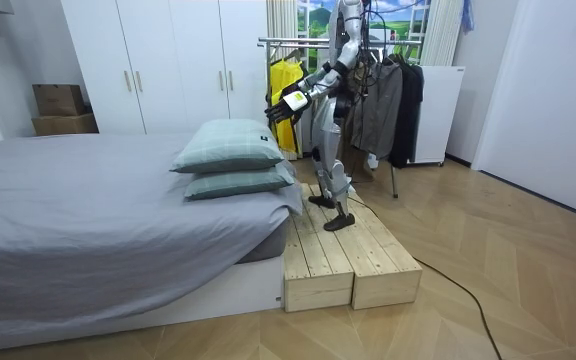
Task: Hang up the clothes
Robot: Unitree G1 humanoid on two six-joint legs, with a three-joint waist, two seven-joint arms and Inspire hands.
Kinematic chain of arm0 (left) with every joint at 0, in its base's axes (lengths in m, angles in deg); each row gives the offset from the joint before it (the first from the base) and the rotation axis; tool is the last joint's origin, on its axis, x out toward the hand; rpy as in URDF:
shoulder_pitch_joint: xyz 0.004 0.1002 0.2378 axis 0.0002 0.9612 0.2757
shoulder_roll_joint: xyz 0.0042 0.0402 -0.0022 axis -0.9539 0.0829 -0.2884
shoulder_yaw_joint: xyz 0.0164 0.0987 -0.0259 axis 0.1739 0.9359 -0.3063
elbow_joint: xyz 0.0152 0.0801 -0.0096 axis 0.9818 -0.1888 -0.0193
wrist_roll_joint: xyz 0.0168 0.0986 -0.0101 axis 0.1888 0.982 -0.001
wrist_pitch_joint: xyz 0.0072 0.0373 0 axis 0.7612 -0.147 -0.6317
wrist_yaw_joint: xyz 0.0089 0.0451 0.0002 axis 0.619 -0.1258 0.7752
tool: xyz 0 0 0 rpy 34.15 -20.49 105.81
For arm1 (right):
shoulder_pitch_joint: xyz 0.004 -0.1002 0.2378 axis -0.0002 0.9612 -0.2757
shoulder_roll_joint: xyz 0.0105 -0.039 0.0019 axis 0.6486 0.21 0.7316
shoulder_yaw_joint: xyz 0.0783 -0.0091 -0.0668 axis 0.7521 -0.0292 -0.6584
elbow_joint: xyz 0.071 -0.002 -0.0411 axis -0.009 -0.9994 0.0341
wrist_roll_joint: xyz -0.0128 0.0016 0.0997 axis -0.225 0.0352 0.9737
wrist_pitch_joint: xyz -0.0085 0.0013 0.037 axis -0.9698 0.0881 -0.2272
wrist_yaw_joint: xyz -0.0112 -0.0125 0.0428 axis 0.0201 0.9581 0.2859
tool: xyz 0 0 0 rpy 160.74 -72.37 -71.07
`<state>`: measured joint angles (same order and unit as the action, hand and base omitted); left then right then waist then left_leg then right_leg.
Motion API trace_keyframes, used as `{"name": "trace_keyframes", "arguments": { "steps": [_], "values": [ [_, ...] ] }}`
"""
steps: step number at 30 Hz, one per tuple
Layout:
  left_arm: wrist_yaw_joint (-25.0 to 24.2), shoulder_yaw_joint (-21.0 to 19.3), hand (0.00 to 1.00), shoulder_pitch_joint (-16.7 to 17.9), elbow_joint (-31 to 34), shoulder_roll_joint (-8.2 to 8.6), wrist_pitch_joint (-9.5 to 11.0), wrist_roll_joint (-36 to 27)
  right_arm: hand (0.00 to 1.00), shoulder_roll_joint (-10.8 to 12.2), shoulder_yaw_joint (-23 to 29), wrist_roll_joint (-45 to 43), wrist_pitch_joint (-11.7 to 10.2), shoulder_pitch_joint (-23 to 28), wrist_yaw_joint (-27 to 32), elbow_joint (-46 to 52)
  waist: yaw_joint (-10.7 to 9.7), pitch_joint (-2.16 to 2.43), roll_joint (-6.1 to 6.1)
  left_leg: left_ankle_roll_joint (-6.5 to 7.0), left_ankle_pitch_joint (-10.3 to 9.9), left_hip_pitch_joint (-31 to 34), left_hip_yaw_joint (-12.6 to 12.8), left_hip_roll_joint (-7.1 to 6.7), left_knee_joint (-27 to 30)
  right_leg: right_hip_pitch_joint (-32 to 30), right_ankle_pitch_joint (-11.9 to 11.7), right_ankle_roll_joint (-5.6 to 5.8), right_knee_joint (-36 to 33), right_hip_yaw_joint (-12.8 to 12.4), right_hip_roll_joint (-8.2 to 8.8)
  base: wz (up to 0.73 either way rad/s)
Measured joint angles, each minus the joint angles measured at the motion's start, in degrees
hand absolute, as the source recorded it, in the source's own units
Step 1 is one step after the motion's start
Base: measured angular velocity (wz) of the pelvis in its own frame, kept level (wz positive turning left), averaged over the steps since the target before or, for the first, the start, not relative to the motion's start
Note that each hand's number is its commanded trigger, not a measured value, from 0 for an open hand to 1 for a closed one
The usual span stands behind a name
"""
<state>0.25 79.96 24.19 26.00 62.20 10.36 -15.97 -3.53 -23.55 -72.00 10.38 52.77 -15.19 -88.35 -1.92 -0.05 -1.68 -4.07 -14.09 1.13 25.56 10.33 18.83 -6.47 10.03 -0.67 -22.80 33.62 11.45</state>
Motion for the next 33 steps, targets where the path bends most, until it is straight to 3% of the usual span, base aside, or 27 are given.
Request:
{"name": "trace_keyframes", "arguments": {
  "steps": [1,3,6,11,20,33],
  "values": [
    [0.0,0.5,0.0,-0.1,0.0,0.01,0.0,0.1,0.0,-0.1,0.1,-0.1,0.0,0.4,0.1,0.0,-0.4,-0.02,-0.15,0.24,0.2,0.0,-1.0,-0.33,-0.4,0.6,-0.5,0.46,1.0,-1.3,-0.4,0.93],
    [-0.1,2.1,0.0,-0.3,0.1,-0.02,0.0,0.1,0.0,0.0,0.5,-0.1,0.0,2.0,0.7,0.0,-1.7,-0.13,-0.52,0.93,0.6,0.3,-5.3,-1.87,-1.4,2.9,-1.5,2.66,4.9,-10.0,-2.36,0.98],
    [-0.4,4.6,0.0,-0.4,0.1,-0.84,-0.9,0.0,0.0,0.3,0.4,0.0,-0.1,1.8,1.4,0.0,-1.0,-0.04,-0.94,1.45,1.0,0.1,-7.9,-3.12,-3.0,5.1,-2.4,4.22,8.5,-14.9,-3.58,0.55],
    [-0.7,5.0,0.0,-0.2,0.1,-1.23,-1.6,0.0,0.0,1.3,0.4,-0.3,-0.1,0.9,2.4,0.0,0.7,-0.48,-0.78,1.38,1.3,-0.6,-9.3,-3.88,-4.6,6.6,-2.5,4.64,10.4,-14.9,-3.67,0.18],
    [-1.7,4.3,0.0,0.1,1.4,-1.28,-1.5,0.2,0.0,1.3,0.4,-0.2,-0.1,0.0,1.4,0.4,2.3,-0.47,-0.88,1.0,1.7,-1.4,-10.7,-4.04,-6.5,7.7,-2.5,4.77,12.9,-16.3,-4.56,0.04],
    [-2.9,3.6,0.0,1.3,1.5,-1.47,-1.5,0.0,0.0,1.2,1.0,-1.5,-0.1,0.1,0.9,1.8,1.9,-0.62,-0.65,0.67,1.9,-2.4,-10.9,-3.98,-6.7,9.4,-2.5,4.77,13.3,-16.2,-4.77,0.01]
  ]
}}
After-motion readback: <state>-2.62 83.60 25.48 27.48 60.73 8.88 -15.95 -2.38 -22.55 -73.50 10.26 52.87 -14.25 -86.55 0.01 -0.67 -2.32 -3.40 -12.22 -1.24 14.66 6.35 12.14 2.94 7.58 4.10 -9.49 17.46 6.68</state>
